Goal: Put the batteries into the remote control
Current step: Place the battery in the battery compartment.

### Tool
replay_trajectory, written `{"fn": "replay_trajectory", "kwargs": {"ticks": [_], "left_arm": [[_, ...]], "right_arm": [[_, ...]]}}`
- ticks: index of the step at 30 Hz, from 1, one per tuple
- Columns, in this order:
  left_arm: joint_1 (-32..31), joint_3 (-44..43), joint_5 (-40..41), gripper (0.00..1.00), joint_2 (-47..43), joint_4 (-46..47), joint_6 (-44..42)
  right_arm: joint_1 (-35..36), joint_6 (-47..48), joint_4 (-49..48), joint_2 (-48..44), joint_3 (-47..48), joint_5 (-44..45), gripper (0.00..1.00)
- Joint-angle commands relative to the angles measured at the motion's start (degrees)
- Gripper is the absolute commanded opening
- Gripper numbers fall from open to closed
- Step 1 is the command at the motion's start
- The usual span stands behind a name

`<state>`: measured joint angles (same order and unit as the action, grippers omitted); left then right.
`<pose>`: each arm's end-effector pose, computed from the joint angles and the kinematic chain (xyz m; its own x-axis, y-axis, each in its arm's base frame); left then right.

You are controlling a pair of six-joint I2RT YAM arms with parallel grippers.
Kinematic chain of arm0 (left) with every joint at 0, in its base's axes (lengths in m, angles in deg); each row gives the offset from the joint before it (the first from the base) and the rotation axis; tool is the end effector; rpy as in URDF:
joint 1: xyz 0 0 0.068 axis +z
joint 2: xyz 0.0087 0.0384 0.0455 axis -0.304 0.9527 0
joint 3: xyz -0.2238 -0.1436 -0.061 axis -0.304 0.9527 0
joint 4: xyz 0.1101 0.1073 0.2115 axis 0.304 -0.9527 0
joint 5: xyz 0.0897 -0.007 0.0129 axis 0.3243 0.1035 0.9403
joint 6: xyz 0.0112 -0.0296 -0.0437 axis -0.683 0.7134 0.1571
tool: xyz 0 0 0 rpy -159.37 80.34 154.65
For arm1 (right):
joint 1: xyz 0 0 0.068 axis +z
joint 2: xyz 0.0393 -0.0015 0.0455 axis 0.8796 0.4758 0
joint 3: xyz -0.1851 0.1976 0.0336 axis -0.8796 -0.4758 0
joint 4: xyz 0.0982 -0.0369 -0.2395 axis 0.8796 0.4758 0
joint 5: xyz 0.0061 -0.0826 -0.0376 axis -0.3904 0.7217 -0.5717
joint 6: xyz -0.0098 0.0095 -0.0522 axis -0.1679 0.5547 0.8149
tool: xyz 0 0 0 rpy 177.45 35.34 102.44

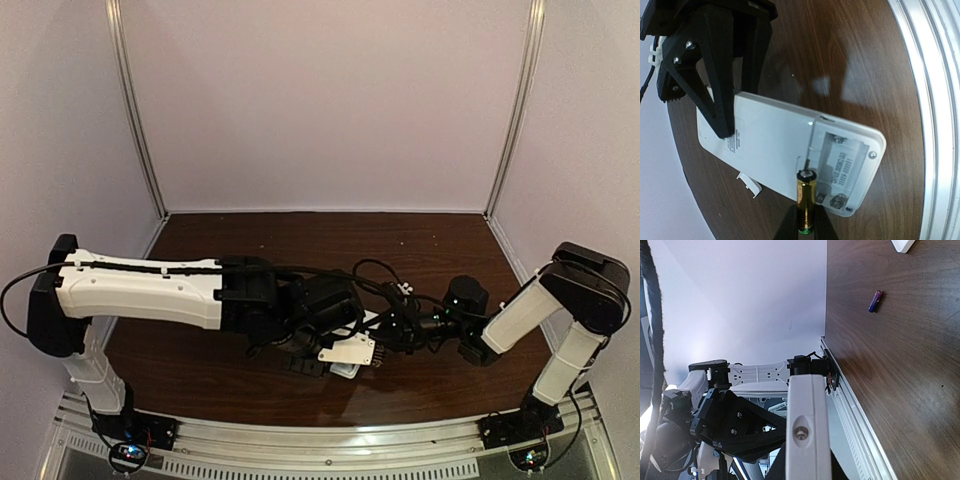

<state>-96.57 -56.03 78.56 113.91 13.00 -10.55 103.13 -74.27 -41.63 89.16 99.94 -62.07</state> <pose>0.0804 -0.3578 0.2711 0.2295 0.9318 -0.2811 0.9082 -0.1012 0.4061 0.1800 0.1986 0.1509 -0.9926 -0.1215 -0.0075 -0.0107 0.0259 0.9996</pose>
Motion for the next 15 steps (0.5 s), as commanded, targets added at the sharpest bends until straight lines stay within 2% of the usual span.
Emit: {"fn": "replay_trajectory", "kwargs": {"ticks": [1, 15], "left_arm": [[-0.7, -1.3, 2.4, 0.04, 1.5, -1.9, 0.1], [-2.2, -2.0, 2.3, 0.06, 2.9, -2.3, -1.4]], "right_arm": [[0.6, -0.7, -3.9, 0.7, 0.5, 1.4, 0.0], [1.2, -1.5, -4.8, 2.5, 0.9, 2.4, 0.0]]}}
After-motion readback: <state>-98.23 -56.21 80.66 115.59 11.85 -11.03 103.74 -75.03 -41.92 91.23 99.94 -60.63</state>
